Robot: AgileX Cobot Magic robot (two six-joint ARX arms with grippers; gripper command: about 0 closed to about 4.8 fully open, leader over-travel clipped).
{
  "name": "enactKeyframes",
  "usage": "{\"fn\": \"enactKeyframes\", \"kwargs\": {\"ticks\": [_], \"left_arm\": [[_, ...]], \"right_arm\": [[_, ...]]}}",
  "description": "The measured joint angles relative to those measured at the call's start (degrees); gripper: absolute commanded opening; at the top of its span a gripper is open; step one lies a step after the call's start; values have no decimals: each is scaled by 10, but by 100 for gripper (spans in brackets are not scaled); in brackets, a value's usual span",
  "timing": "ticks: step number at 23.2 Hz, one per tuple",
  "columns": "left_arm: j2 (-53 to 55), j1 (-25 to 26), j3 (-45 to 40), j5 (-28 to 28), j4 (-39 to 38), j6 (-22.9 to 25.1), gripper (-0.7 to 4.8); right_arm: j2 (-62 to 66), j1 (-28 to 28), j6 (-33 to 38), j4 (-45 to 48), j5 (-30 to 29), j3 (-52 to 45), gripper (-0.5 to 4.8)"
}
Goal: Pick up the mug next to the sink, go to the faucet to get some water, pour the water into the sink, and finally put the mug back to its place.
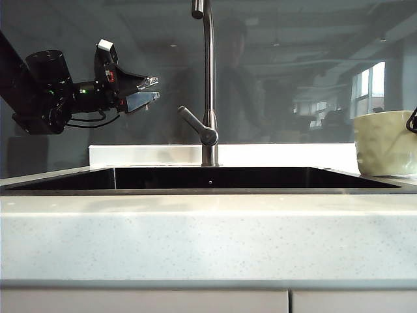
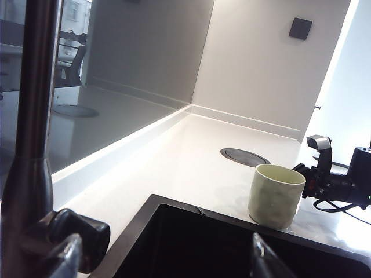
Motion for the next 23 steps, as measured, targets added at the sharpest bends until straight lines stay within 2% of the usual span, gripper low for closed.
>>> {"fn": "enactKeyframes", "kwargs": {"ticks": [6,10,20,23], "left_arm": [[0,0,0,0,0,0,372],[0,0,0,0,0,0,372],[0,0,0,0,0,0,372],[0,0,0,0,0,0,372]], "right_arm": [[0,0,-2,8,1,0,5],[0,0,-2,8,1,0,64],[0,-1,0,25,4,-16,65],[0,-1,-6,25,4,-28,89]]}}
